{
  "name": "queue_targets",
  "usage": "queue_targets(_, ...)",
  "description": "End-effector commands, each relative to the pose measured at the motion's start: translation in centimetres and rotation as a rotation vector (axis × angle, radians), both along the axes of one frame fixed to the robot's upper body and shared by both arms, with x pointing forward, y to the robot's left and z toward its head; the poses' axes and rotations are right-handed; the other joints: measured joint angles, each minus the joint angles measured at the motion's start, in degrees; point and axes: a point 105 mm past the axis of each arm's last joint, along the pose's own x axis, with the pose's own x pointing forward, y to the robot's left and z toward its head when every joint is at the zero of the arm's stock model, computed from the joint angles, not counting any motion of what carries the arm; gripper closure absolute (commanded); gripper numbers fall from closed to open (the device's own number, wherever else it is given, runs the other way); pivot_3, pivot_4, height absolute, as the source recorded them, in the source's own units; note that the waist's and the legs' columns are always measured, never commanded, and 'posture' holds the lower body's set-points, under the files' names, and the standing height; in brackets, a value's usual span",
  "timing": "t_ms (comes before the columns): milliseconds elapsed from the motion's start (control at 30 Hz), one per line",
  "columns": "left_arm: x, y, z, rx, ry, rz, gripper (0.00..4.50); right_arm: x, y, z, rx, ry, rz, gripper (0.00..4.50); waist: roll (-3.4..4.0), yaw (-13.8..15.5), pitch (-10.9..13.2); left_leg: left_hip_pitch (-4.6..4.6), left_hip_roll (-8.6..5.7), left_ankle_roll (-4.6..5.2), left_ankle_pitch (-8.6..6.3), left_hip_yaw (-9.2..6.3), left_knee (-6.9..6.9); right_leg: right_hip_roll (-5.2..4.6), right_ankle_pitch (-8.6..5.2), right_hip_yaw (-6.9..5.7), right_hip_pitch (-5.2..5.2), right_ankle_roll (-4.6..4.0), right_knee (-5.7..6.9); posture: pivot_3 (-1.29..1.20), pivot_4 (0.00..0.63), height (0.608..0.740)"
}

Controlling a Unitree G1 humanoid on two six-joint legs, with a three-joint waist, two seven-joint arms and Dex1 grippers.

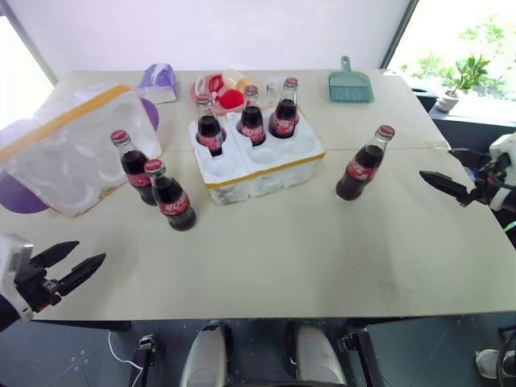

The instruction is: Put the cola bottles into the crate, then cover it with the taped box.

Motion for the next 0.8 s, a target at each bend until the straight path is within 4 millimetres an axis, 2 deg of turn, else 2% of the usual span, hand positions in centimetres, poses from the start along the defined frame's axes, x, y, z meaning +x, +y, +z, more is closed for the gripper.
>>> queue_targets(33, 0.0, 0.0, 0.3, 0.01, -0.011, 0.002, 1.09, -0.4, -0.8, 1.3, -0.012, -0.052, -0.015, 0.0, 0.0, 0.0, 0.0, 0.0, 0.0, 0.0, 0.0, 0.0, 0.0, 0.0, 0.0, 0.0, 0.0, 0.0, 0.0, 0.0, 0.15, 0.736)
queue_targets(333, 0.0, 0.2, 0.5, -0.03, -0.009, 0.024, 1.09, -0.4, -1.0, 0.8, 0.029, -0.024, 0.001, 0.0, 0.0, -0.04, 0.0, 0.04, 0.0, 0.0, 0.0, 0.02, 0.0, 0.0, 0.0, 0.03, 0.02, 0.0, 0.0, 0.0, 0.15, 0.736)
queue_targets(433, 0.2, 0.0, 0.9, -0.047, -0.024, 0.021, 0.17, -1.0, -0.6, 0.9, 0.058, 0.004, 0.051, 0.0, 0.0, 0.0, 0.0, 0.05, 0.01, 0.0, 0.0, 0.03, 0.0, 0.0, 0.0, 0.03, 0.02, 0.0, 0.0, 0.0, 0.15, 0.736)
queue_targets(467, 0.5, -0.4, 1.2, -0.042, -0.036, 0.01, 0.01, -1.2, -0.4, 1.1, 0.06, 0.009, 0.07, 0.0, 0.0, 0.02, 0.0, 0.05, 0.01, 0.0, 0.0, 0.03, 0.0, 0.0, 0.0, 0.04, 0.03, 0.0, 0.0, 0.0, 0.15, 0.736)
queue_targets(600, 1.5, -2.3, 2.2, -0.04, -0.081, -0.054, 0.01, -2.0, 0.6, 2.9, 0.074, 0.023, 0.16, 0.0, 0.02, 0.14, 0.01, 0.06, 0.01, 0.0, 0.0, 0.03, 0.0, 0.0, 0.0, 0.05, 0.05, 0.0, 0.0, 0.0, 0.15, 0.736)
queue_targets(800, 3.1, -4.8, 2.7, -0.055, -0.113, -0.143, 0.01, -5.2, 4.0, 5.7, 0.035, 0.08, 0.368, 0.0, 0.09, 0.16, 0.03, 0.15, 0.03, 0.02, -0.01, 0.05, -0.03, 0.02, 0.01, 0.08, 0.1, 0.01, 0.01, 0.0, 0.15, 0.736)
